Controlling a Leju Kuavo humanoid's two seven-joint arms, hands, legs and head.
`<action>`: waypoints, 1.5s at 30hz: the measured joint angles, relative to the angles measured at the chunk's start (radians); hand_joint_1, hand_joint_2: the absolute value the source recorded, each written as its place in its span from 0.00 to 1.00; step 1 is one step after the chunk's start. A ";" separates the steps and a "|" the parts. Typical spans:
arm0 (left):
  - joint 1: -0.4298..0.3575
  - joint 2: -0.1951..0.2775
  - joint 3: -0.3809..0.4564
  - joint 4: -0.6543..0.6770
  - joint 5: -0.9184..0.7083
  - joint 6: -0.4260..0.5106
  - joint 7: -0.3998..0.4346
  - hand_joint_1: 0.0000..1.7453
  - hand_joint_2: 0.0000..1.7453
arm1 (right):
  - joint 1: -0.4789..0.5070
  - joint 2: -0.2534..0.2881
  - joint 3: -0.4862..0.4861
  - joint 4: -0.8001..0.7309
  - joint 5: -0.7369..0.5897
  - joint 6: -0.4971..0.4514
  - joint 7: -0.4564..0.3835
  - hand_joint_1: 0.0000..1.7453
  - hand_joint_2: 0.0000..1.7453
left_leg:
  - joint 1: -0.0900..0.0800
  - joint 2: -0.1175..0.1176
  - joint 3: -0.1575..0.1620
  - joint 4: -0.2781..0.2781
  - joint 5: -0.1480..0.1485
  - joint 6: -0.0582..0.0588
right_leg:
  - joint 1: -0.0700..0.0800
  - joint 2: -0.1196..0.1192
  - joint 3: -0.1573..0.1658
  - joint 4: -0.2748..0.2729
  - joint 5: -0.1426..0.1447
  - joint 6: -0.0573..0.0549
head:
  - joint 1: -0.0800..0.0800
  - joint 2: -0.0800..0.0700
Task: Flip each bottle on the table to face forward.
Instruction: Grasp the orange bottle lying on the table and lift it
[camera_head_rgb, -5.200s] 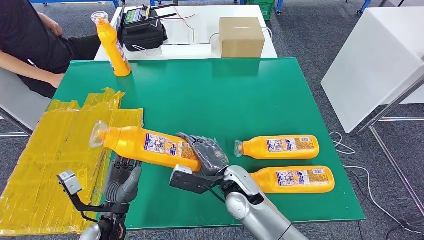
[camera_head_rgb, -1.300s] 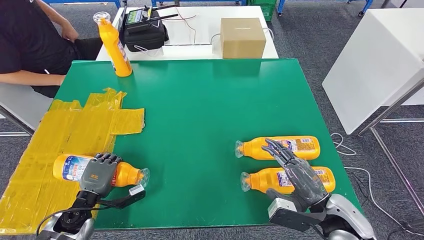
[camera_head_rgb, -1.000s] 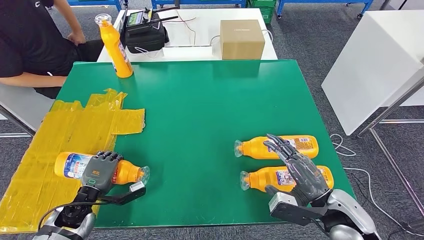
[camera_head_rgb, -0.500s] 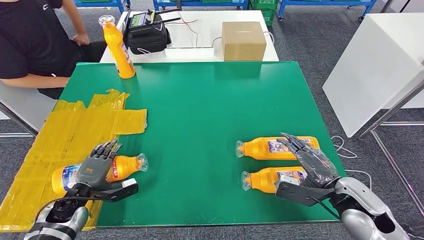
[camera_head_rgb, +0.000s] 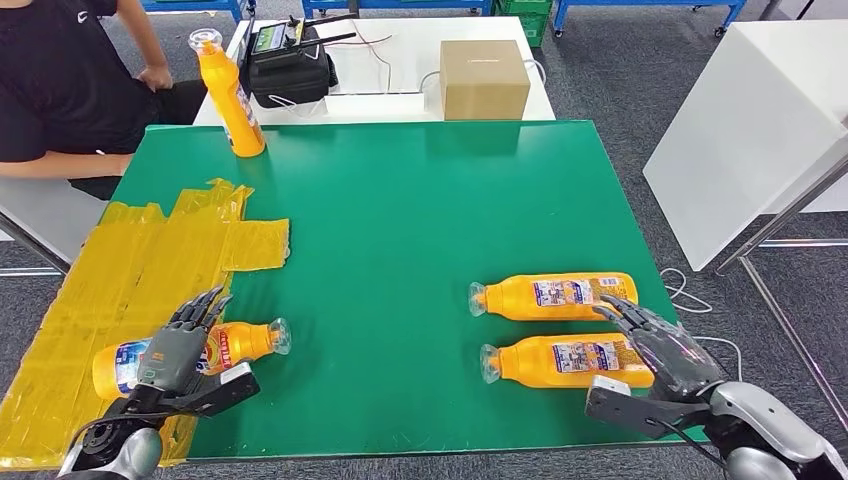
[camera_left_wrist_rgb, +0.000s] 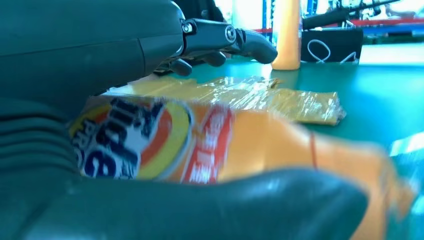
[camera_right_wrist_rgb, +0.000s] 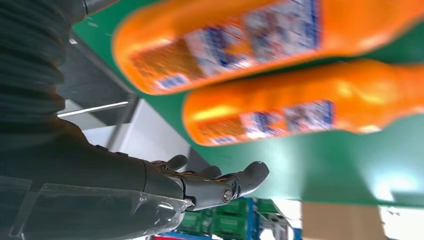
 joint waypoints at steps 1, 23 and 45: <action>0.014 -0.007 0.015 -0.021 0.034 0.002 -0.016 0.00 0.00 | 0.025 -0.012 -0.013 -0.010 0.004 0.000 0.006 0.00 1.00 | 0.000 0.000 -0.001 0.000 0.000 0.000 | 0.000 0.000 -0.001 0.000 0.000 0.000 | 0.000 0.000; 0.178 -0.168 0.173 -0.418 0.621 -0.304 -0.223 0.00 0.00 | 0.195 -0.037 -0.052 -0.048 0.177 -0.100 0.107 0.00 1.00 | -0.001 0.001 -0.009 0.000 -0.001 0.001 | 0.000 0.000 -0.009 0.000 -0.001 0.000 | 0.000 0.000; 0.198 -0.205 0.157 -0.516 0.627 -0.325 -0.228 0.00 0.00 | 0.139 0.093 -0.052 0.062 0.210 -0.088 0.104 0.00 1.00 | -0.001 0.001 -0.009 0.000 -0.001 0.001 | 0.000 0.000 -0.010 0.000 -0.001 0.000 | 0.000 0.000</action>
